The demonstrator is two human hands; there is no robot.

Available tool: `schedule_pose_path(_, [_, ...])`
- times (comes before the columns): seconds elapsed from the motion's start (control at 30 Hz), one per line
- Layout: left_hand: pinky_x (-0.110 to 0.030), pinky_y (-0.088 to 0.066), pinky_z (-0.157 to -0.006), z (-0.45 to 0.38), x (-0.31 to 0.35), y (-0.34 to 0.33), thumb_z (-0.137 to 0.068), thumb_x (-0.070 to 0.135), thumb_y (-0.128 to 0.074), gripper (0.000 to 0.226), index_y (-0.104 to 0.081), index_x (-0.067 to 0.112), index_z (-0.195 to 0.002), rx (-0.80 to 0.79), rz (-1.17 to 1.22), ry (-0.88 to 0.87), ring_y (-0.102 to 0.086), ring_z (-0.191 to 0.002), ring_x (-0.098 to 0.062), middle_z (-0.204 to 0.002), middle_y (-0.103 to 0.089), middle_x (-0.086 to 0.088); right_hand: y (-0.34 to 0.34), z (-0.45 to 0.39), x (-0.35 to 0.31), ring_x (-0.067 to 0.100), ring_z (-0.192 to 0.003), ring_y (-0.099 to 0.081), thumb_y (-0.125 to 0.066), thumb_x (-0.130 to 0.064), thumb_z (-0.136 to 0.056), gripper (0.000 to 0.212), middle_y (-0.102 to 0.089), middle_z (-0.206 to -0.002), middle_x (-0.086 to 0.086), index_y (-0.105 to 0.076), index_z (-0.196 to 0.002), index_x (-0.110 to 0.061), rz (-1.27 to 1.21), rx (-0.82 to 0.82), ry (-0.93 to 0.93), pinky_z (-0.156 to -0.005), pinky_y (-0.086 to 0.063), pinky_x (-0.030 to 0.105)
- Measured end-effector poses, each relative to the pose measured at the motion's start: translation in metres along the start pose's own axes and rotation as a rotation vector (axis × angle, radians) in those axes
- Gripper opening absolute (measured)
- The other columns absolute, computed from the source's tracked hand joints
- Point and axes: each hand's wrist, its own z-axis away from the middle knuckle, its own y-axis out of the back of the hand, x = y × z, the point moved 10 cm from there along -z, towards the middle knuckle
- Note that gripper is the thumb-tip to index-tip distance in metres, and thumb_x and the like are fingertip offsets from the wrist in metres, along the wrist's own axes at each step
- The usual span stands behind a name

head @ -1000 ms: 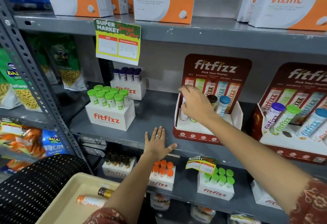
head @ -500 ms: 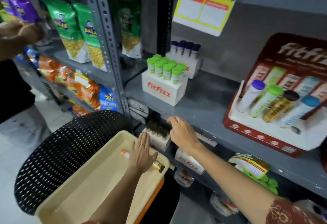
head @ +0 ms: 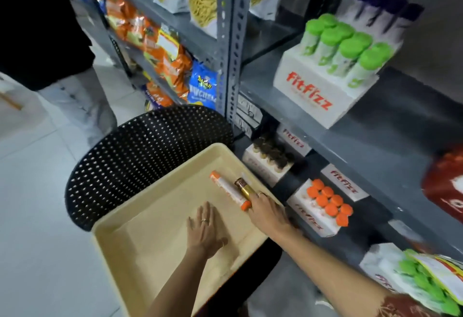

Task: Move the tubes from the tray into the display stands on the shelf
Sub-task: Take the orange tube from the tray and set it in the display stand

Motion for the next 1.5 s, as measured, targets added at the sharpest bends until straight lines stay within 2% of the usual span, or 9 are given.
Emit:
schedule_pose_path(0.4, [-0.054, 0.008, -0.114, -0.013, -0.01, -0.025, -0.076, 0.077, -0.044, 0.113, 0.023, 0.017, -0.145, -0.054, 0.043, 0.033, 0.022, -0.143, -0.021, -0.153, 0.031, 0.0, -0.039, -0.038, -0.023, 0.026, -0.101, -0.064, -0.053, -0.016, -0.089, 0.026, -0.063, -0.112, 0.01, -0.054, -0.113, -0.007, 0.25, -0.02, 0.01, -0.077, -0.053, 0.035])
schedule_pose_path(0.67, [-0.052, 0.008, -0.115, -0.011, -0.008, -0.021, -0.075, 0.076, -0.046, 0.114, 0.022, 0.017, -0.145, -0.026, 0.081, 0.047, 0.021, -0.144, -0.02, -0.155, 0.029, 0.0, -0.024, -0.036, -0.008, 0.037, -0.089, -0.064, -0.068, -0.03, -0.074, 0.033, -0.069, -0.093, 0.021, -0.066, -0.095, -0.004, -0.221, -0.024, -0.146, -0.064, -0.045, 0.031])
schedule_pose_path(0.83, [-0.052, -0.001, -0.117, -0.003, 0.002, -0.004, -0.084, 0.058, -0.055, 0.108, 0.017, 0.007, -0.146, -0.049, 0.053, 0.053, 0.016, -0.145, -0.027, -0.156, 0.023, -0.009, 0.029, -0.027, -0.004, 0.033, -0.084, -0.066, -0.069, -0.029, -0.075, 0.029, -0.072, -0.101, 0.012, -0.07, -0.097, -0.009, -0.586, 0.162, -0.207, -0.065, -0.056, 0.03])
schedule_pose_path(0.9, [-0.05, -0.003, -0.117, 0.001, 0.008, 0.007, -0.088, 0.051, -0.053, 0.101, 0.015, 0.003, -0.146, -0.041, 0.037, 0.051, 0.014, -0.146, -0.026, -0.157, 0.019, -0.011, 0.052, -0.021, 0.003, 0.028, -0.071, -0.065, -0.068, -0.03, -0.076, 0.023, -0.072, -0.084, 0.011, -0.072, -0.085, -0.009, -0.633, 0.176, -0.251, -0.049, -0.055, 0.023])
schedule_pose_path(1.0, [-0.048, -0.006, -0.118, 0.012, 0.021, 0.032, -0.094, 0.04, -0.047, 0.087, 0.012, 0.003, -0.146, 0.028, 0.022, 0.038, 0.011, -0.146, -0.025, -0.158, 0.014, -0.012, 0.093, -0.003, 0.013, 0.029, -0.052, -0.062, -0.066, -0.031, -0.072, 0.03, -0.06, -0.054, 0.01, -0.056, -0.053, -0.011, -0.65, 0.223, -0.287, -0.05, -0.055, 0.037])
schedule_pose_path(1.13, [-0.044, -0.007, -0.119, 0.025, 0.053, 0.075, -0.096, 0.028, -0.042, 0.076, 0.009, 0.004, -0.148, 0.16, 0.03, -0.029, 0.007, -0.147, -0.023, -0.159, 0.009, -0.01, 0.161, 0.031, 0.025, 0.035, -0.063, -0.067, -0.066, -0.038, -0.069, 0.037, -0.066, -0.06, 0.014, -0.053, -0.048, -0.011, -0.558, 0.293, -0.275, -0.059, -0.057, 0.041])
schedule_pose_path(1.23, [-0.041, -0.01, -0.119, 0.036, 0.089, 0.112, -0.095, 0.027, -0.041, 0.074, 0.005, 0.004, -0.148, 0.288, 0.031, -0.114, 0.002, -0.147, -0.022, -0.16, 0.003, -0.009, 0.215, 0.061, 0.041, 0.035, -0.075, -0.068, -0.066, -0.038, -0.071, 0.037, -0.067, -0.071, 0.015, -0.066, -0.072, -0.002, -0.441, 0.387, -0.264, -0.057, -0.052, 0.035])
schedule_pose_path(1.37, [-0.039, -0.014, -0.118, 0.055, 0.149, 0.159, -0.094, 0.027, -0.042, 0.07, -0.003, 0.008, -0.149, 0.461, 0.05, -0.248, -0.008, -0.146, -0.02, -0.159, -0.008, -0.008, 0.284, 0.117, 0.07, 0.038, -0.096, -0.062, -0.071, -0.046, -0.071, 0.051, -0.067, -0.103, 0.021, -0.063, -0.095, -0.001, -0.332, 0.59, -0.294, -0.069, -0.049, 0.036])
schedule_pose_path(1.5, [-0.042, -0.01, -0.119, 0.076, 0.214, 0.186, -0.097, 0.034, -0.038, 0.067, -0.004, 0.008, -0.149, 0.52, 0.054, -0.403, -0.006, -0.147, -0.02, -0.16, -0.007, -0.008, 0.338, 0.18, 0.103, 0.037, -0.084, -0.065, -0.068, -0.04, -0.07, 0.038, -0.065, -0.08, 0.02, -0.049, -0.064, -0.008, -0.256, 0.702, -0.346, -0.058, -0.045, 0.032])
